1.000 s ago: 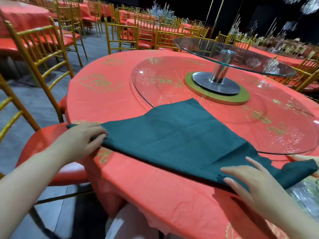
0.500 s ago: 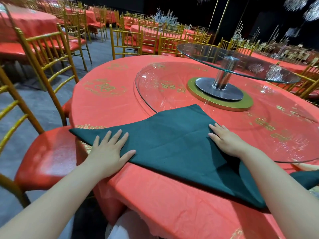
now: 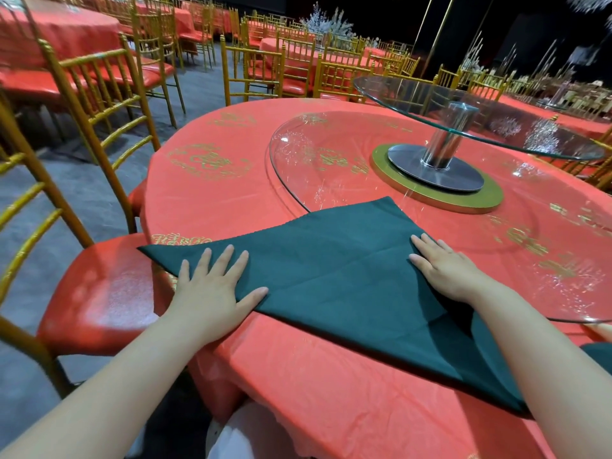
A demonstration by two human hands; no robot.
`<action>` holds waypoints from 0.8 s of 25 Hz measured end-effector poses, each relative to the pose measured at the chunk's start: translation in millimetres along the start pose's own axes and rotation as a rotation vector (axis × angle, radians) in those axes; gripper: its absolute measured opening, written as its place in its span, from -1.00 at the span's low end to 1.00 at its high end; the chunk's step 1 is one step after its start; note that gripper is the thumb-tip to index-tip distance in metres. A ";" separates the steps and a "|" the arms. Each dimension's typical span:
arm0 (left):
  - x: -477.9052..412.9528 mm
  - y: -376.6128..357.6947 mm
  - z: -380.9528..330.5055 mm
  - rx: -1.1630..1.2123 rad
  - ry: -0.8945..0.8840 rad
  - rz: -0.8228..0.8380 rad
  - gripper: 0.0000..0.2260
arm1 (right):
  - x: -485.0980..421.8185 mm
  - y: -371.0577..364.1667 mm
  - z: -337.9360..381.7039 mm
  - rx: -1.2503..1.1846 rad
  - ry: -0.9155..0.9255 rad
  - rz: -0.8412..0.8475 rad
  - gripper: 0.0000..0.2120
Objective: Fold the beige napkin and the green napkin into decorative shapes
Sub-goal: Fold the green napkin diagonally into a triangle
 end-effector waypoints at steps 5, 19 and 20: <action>-7.4 8.2 22.8 0.060 0.026 -0.065 -0.39 | 9.1 12.7 15.1 0.118 -0.050 -0.019 -0.51; -14.3 -2.0 40.3 0.011 0.074 0.071 -0.31 | 91.2 -66.9 265.1 0.067 0.636 0.124 -0.16; -15.5 -2.1 41.3 0.000 0.087 0.087 -0.29 | 96.1 -65.3 256.2 0.071 0.630 0.131 -0.18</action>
Point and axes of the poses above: each hand's wrist, its own x-axis away from the middle knuckle, its own y-axis out of the back of the hand, z = x × y, the point moved 9 cm from there along -x, towards the middle knuckle, and after that the axes turned 9 degrees about y, right-handed, at the moved point
